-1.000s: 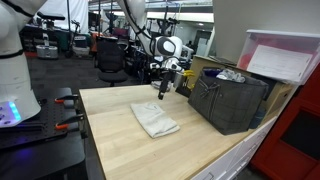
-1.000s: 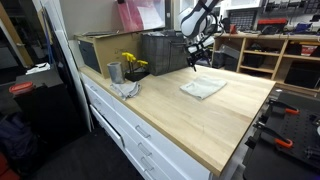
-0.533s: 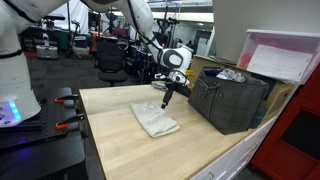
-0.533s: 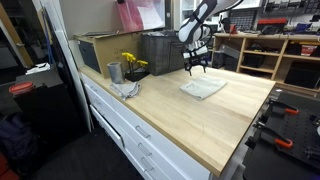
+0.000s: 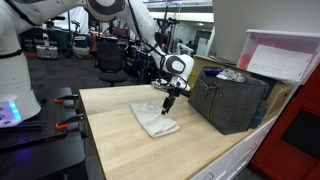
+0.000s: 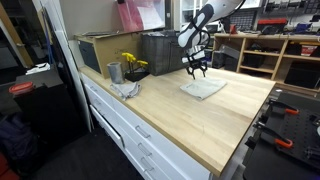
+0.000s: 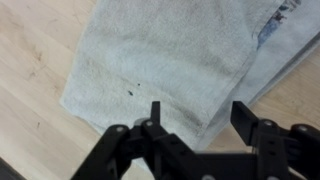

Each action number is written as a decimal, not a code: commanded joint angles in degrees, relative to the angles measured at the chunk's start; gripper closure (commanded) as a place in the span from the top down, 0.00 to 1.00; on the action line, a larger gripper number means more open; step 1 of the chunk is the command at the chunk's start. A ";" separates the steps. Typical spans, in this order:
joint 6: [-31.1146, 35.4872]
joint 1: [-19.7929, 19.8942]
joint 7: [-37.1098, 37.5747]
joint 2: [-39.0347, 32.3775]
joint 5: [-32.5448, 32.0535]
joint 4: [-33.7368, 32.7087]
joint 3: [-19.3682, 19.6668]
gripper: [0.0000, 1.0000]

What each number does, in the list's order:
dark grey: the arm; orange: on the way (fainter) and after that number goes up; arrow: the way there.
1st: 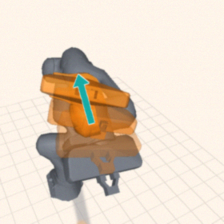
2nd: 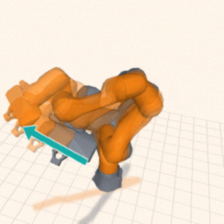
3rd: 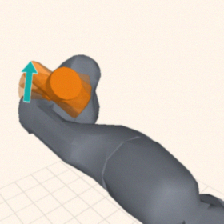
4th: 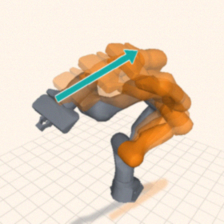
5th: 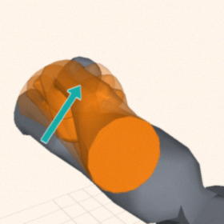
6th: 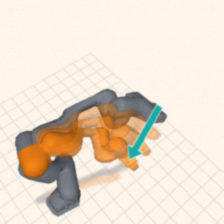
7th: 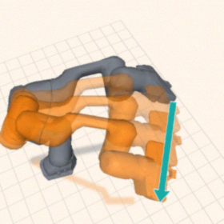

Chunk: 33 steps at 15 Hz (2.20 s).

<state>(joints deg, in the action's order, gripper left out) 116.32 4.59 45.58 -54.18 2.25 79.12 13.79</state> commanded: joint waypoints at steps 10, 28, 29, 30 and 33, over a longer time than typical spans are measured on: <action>-8.22 -0.83 6.40 2.24 -2.00 -0.09 1.62 0.00; -4.07 -2.73 4.72 26.75 -4.97 33.54 1.15 0.01; -3.27 -2.49 4.63 27.51 -5.77 35.18 1.31 0.01; -2.58 -2.25 4.40 28.22 -6.78 36.64 1.53 0.01; 0.13 -1.41 3.65 30.05 -9.20 40.54 1.88 0.01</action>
<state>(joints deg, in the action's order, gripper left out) 113.13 2.34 50.40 -28.64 -4.83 113.73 15.43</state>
